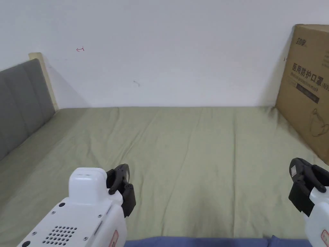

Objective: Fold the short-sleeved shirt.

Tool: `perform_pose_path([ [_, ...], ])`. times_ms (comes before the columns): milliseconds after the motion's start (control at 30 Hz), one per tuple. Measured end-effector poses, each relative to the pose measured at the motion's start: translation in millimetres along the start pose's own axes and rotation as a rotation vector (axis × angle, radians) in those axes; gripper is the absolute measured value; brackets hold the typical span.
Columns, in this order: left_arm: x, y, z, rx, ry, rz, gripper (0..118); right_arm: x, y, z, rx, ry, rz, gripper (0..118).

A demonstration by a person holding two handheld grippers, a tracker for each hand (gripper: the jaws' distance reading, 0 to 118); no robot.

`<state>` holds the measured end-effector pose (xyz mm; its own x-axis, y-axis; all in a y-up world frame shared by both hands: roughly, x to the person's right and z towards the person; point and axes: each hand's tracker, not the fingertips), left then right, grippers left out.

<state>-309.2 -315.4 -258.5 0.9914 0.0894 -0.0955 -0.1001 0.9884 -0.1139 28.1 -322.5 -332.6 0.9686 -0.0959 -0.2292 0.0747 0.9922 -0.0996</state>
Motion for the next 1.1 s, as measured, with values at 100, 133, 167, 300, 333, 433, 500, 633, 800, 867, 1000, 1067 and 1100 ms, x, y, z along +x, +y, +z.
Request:
perform_pose_path([
  [100, -11.5, 5.4, -2.6, -0.031, -0.037, 0.082, 0, 2.7, 3.3, 0.1, -0.005, -0.016, -0.037, 0],
  [133, -17.9, 8.8, -6.1, -0.063, -0.065, 0.11, 0, 4.6, 3.3, -0.3, -0.013, -0.013, -0.038, 0],
  [167, -29.9, 13.1, -12.0, -0.117, -0.102, 0.148, 0, 3.9, 5.0, -0.2, -0.037, -0.009, -0.031, 0],
  [300, -91.5, 13.5, -46.1, -0.502, -0.141, 0.228, 0, 9.6, -0.6, 1.7, -0.131, 0.015, 0.003, 0],
  [333, -114.8, 4.7, -54.2, -0.601, -0.176, 0.311, 0, 10.0, -3.1, 3.0, -0.147, 0.014, 0.015, 0],
  [433, -176.7, -38.1, -63.9, -0.761, -0.264, 0.625, 13, 10.5, -9.6, 6.7, -0.186, 0.018, 0.048, 0],
  [500, -207.9, -67.8, -63.4, -0.773, -0.261, 0.715, 92, 10.9, -13.7, 5.9, -0.222, 0.024, 0.053, 0],
  [633, -233.7, -116.0, -62.1, -0.854, -0.18, 0.714, 116, 7.5, -18.8, -0.7, -0.275, 0.015, 0.071, 0],
  [800, -259.6, -175.0, -74.8, -0.821, -0.208, 0.911, 118, -7.4, -14.3, -8.6, -0.324, 0.03, 0.081, 0],
  [867, -259.9, -200.9, -87.5, -0.849, -0.283, 0.991, 118, -10.2, -11.5, -11.9, -0.34, 0.031, 0.082, 0],
  [1000, -250.3, -225.9, -104.9, -0.761, -0.555, 1.247, 118, -19.5, -8.8, -15.8, -0.36, 0.025, 0.116, 0],
  [1067, -235.1, -237.6, -116.4, -0.768, -0.652, 1.354, 114, -25.9, -9.0, -17.3, -0.365, 0.022, 0.149, 0],
  [1100, -234.0, -239.8, -115.1, -0.779, -0.584, 1.285, 82, -27.0, -8.4, -18.0, -0.37, 0.026, 0.153, 0],
])
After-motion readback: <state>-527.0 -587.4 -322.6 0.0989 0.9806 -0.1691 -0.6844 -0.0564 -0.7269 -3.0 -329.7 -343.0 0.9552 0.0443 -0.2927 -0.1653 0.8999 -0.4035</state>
